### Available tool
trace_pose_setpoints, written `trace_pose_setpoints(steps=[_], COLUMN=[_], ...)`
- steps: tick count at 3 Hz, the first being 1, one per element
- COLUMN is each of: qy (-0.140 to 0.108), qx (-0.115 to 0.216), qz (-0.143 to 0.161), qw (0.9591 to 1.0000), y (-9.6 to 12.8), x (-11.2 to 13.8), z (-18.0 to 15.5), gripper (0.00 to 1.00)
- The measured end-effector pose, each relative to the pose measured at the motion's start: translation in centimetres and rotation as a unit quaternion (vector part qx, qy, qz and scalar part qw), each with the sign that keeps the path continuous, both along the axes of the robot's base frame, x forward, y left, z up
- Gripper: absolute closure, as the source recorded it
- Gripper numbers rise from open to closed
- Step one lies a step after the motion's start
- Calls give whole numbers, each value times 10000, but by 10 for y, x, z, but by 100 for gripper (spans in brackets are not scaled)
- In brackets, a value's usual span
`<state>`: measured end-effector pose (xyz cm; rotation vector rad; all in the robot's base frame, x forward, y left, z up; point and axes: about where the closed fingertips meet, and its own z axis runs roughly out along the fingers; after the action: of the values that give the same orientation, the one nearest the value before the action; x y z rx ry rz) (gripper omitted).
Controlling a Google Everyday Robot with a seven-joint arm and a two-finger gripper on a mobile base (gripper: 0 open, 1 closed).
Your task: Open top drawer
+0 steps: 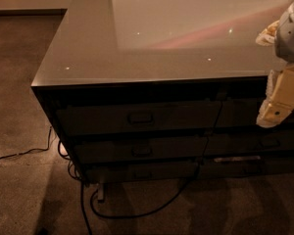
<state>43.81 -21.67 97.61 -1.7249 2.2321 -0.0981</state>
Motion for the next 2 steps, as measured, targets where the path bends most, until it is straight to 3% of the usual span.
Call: trace_pose_setpoints(steps=[2], qy=[71], qx=[-44], qz=[54], qw=[10000], y=[6], x=[3], z=[-11], gripper=[0])
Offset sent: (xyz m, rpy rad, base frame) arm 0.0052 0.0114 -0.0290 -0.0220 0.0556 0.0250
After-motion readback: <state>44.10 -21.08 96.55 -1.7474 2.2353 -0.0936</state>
